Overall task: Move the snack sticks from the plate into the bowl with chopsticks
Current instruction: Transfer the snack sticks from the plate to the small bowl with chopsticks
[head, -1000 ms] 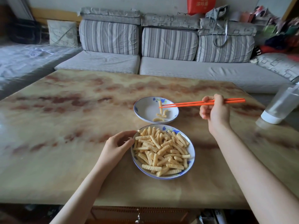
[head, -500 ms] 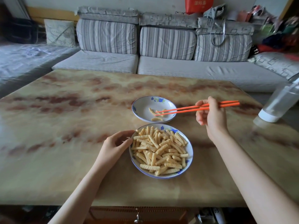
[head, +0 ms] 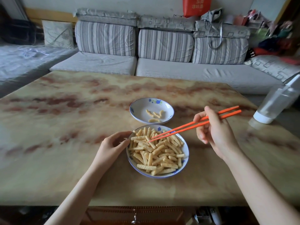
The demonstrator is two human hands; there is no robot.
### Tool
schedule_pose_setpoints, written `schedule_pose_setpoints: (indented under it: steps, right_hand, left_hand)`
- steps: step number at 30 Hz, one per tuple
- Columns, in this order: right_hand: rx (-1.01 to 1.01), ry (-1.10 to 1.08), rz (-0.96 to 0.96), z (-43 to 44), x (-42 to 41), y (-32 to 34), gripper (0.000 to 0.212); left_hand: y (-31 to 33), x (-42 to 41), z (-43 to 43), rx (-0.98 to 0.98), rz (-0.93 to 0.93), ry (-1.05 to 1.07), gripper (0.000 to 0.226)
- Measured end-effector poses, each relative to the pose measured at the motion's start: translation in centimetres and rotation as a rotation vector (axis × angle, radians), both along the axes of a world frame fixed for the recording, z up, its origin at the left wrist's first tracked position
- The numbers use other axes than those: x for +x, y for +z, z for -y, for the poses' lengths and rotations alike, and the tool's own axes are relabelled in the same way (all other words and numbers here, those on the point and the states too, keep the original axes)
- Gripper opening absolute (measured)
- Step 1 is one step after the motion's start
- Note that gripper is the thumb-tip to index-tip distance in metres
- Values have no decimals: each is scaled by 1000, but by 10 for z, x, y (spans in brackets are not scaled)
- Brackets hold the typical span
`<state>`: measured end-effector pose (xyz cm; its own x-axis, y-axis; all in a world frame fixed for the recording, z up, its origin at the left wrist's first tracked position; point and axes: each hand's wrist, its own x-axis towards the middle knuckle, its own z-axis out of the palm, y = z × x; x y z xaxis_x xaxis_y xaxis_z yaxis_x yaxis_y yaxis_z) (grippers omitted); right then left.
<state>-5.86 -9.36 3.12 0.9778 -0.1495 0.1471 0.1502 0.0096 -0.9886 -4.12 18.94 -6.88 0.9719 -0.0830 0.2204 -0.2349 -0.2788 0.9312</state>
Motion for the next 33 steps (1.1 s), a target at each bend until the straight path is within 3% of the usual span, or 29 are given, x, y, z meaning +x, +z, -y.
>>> schedule_pose_setpoints:
  steps: [16, 22, 27, 33]
  right_hand:
    - [211, -185, 53, -4, 28, 6, 43]
    - [133, -331, 63, -16, 71, 1, 41]
    - [41, -308, 20, -25, 89, -12, 42]
    - [65, -302, 77, -18, 69, -7, 42]
  left_hand:
    - [-1, 1, 0, -5, 2, 8, 31]
    - [-2, 2, 0, -9, -4, 14, 32]
    - [-1, 2, -1, 13, 0, 25, 31]
    - [-1, 2, -1, 14, 2, 17, 32]
